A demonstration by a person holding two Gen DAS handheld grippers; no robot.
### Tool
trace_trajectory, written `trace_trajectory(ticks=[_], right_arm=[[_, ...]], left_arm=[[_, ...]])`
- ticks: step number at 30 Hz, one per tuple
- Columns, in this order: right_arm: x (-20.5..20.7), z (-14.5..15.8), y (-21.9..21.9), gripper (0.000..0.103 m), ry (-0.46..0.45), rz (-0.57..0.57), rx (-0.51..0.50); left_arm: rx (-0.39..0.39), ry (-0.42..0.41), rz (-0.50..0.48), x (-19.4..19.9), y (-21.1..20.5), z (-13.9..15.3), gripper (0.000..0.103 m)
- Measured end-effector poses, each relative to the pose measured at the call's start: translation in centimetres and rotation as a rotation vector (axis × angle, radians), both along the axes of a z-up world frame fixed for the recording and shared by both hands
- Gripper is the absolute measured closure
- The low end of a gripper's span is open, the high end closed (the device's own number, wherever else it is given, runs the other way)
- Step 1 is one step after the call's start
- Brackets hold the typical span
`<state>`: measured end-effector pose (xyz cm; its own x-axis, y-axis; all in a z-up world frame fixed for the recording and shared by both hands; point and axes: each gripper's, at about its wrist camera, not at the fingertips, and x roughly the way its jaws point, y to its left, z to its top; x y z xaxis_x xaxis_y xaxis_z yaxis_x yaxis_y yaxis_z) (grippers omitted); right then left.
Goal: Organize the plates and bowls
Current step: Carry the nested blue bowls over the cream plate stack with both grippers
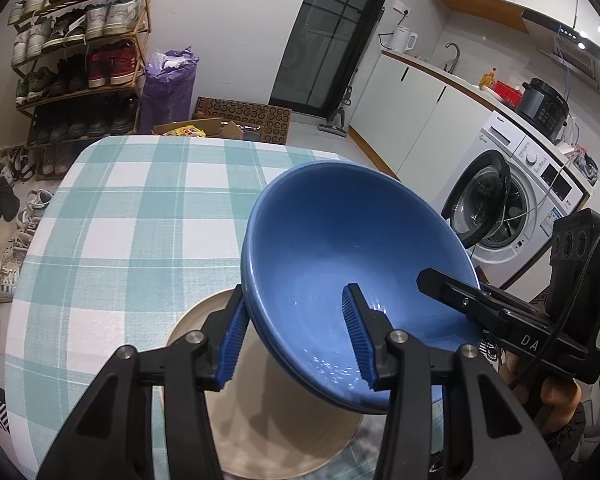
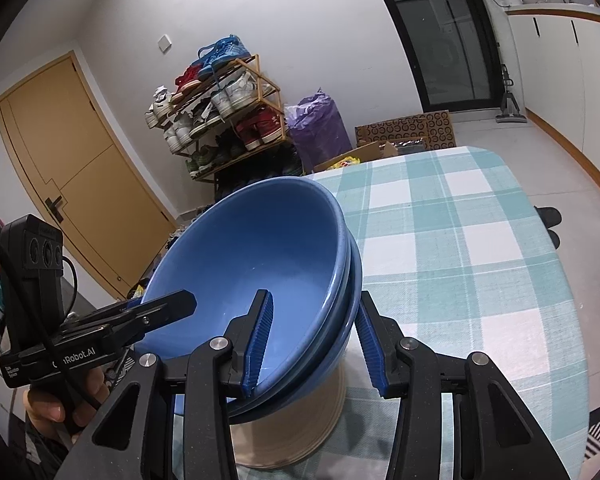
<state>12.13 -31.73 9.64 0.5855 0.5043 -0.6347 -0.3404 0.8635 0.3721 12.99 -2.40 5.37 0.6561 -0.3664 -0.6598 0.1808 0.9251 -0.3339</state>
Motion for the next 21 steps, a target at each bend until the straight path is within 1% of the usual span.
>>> trace_trajectory(ticks=[8, 21], right_arm=[[-0.1, -0.9, 1.9, 0.059, 0.011, 0.033, 0.000], [0.1, -3.1, 4.1, 0.059, 0.043, 0.069, -0.011]], left_arm=[[0.005, 0.007, 0.032, -1.0, 1.6, -0.9, 0.057], [0.000, 0.021, 0.063, -1.2, 3.4, -2.5, 0.057]])
